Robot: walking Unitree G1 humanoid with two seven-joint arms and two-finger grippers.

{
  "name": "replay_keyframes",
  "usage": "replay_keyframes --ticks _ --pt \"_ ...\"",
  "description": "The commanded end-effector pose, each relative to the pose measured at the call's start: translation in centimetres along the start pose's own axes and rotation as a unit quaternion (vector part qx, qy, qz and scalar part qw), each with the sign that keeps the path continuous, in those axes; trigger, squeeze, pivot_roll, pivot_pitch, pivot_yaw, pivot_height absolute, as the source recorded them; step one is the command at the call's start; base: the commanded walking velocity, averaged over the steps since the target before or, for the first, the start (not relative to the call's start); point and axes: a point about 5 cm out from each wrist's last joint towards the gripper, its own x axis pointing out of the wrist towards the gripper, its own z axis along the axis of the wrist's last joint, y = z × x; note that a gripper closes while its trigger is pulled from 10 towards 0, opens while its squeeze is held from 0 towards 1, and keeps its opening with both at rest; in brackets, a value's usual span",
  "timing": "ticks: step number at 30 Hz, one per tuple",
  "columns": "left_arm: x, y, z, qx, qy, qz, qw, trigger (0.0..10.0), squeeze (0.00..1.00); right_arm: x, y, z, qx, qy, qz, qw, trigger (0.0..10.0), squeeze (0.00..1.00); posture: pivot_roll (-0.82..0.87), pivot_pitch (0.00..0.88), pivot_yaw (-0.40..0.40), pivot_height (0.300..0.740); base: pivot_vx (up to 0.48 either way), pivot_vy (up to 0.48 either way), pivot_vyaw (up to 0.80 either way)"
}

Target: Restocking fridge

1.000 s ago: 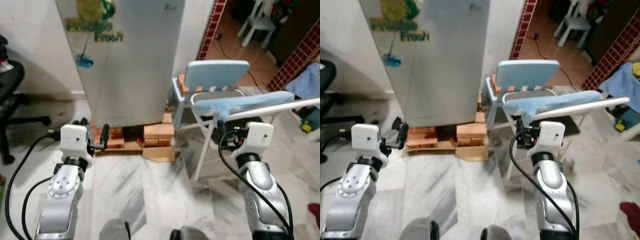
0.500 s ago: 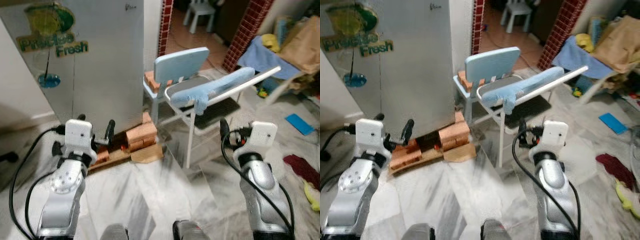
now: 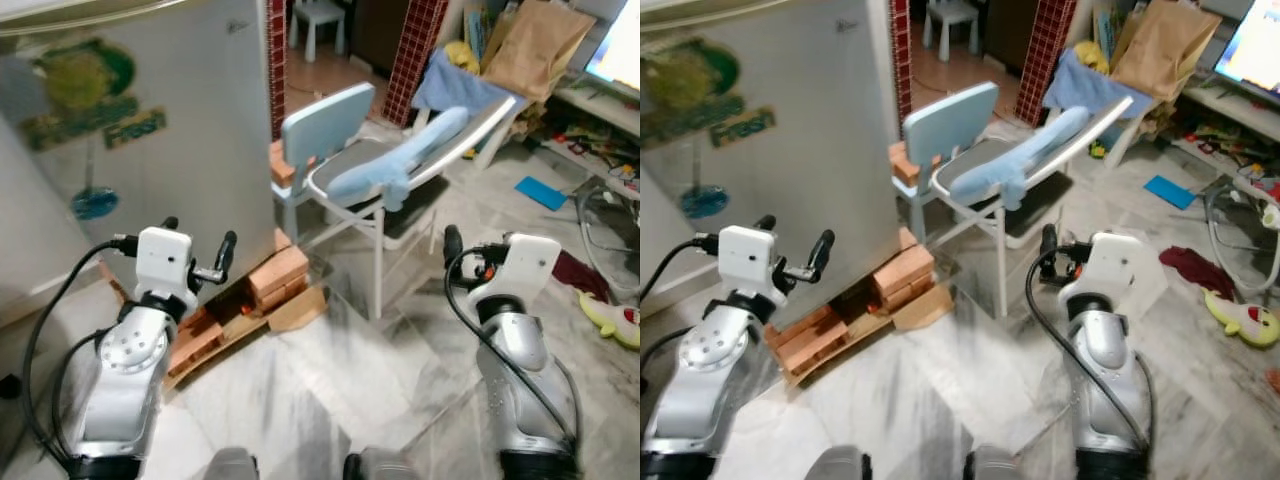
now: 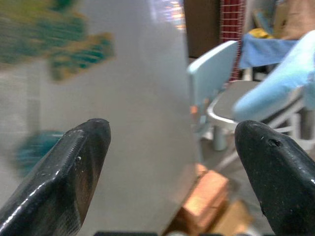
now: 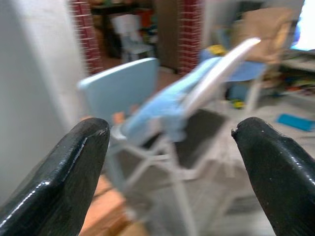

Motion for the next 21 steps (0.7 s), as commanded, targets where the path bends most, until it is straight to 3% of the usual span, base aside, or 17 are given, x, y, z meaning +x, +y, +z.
replay_keyframes --ticks 1,7,14,21 --pt "0.3 -0.7 0.2 0.0 -0.003 -0.018 1.0 10.0 0.0 -0.2 -0.9 0.0 -0.007 -0.004 -0.021 1.0 10.0 0.0 0.01 0.064 0.019 0.74 0.0 0.0 0.0" --pt "0.1 -0.8 0.0 -0.024 0.001 -0.02 1.0 10.0 0.0 -0.1 -0.9 -0.2 -0.009 0.004 -0.013 1.0 10.0 0.0 0.01 0.075 0.003 0.74 0.0 0.0 -0.5" --pt "-0.6 -1.2 -0.7 -0.037 0.016 -0.012 0.999 10.0 0.0 1.0 -1.0 0.7 -0.02 -0.009 -0.002 1.0 10.0 0.0 0.01 0.094 -0.019 0.74 0.0 0.445 -0.61" --pt "-0.8 -0.9 -0.8 -0.031 0.022 -0.009 0.999 10.0 0.0 1.2 -0.7 0.8 -0.022 -0.01 0.006 1.0 10.0 0.0 0.01 0.105 -0.029 0.74 0.0 0.475 0.0"
